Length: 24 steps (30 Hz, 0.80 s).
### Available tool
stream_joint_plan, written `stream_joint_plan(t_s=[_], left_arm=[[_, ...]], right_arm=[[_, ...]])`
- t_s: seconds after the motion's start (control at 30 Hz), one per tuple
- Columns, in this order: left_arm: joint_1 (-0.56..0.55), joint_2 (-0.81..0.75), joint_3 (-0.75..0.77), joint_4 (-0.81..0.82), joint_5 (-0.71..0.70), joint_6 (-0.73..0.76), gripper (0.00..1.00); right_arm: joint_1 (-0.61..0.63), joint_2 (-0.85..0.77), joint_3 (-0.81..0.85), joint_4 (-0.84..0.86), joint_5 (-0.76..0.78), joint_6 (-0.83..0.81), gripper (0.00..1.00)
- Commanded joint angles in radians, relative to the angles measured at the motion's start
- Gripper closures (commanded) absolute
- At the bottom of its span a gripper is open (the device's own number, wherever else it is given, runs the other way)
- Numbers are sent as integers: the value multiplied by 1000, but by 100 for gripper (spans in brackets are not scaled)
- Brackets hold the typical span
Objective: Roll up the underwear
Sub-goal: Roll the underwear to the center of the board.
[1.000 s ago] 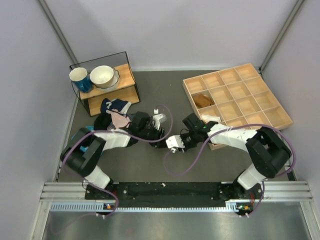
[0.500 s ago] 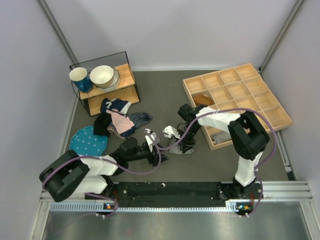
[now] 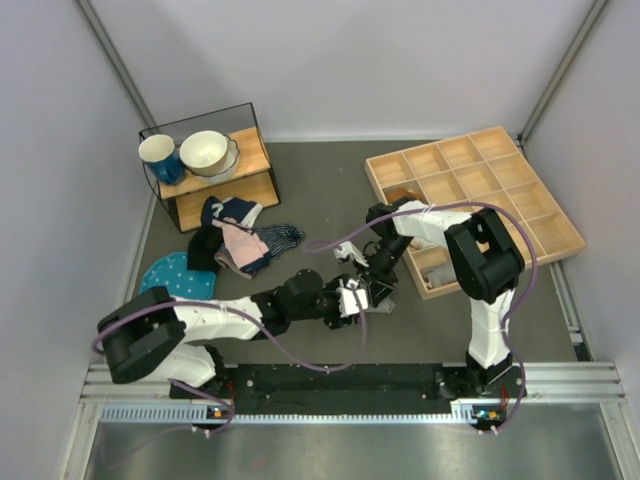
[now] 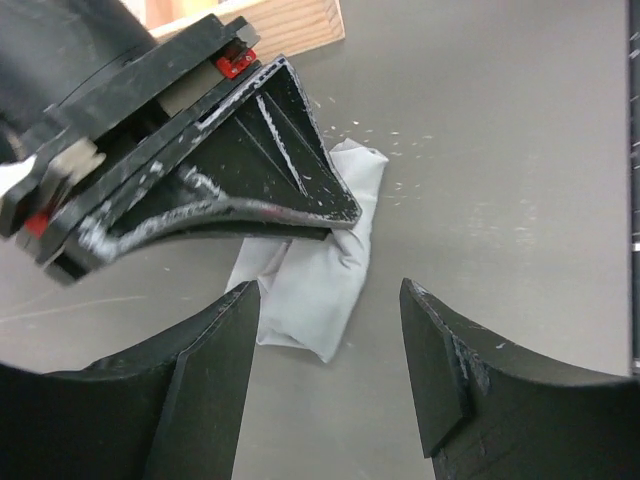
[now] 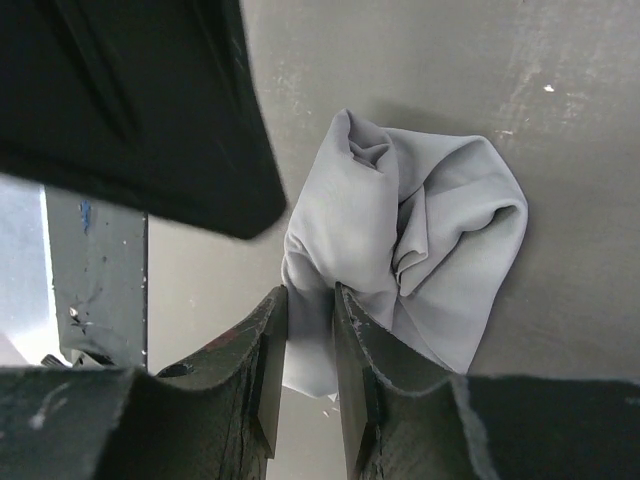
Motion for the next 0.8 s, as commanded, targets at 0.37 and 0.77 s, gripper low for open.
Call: stream_joint_plan(t_s=[0.37,0.77], left_arm=[[-98,272,260,-323,-182,305,40],[-97,383,332,-382,-346,295,76]], right_arm=[[-15,28,57,-41,-27,4,74],[-21,4,44,-41,-41,-3,74]])
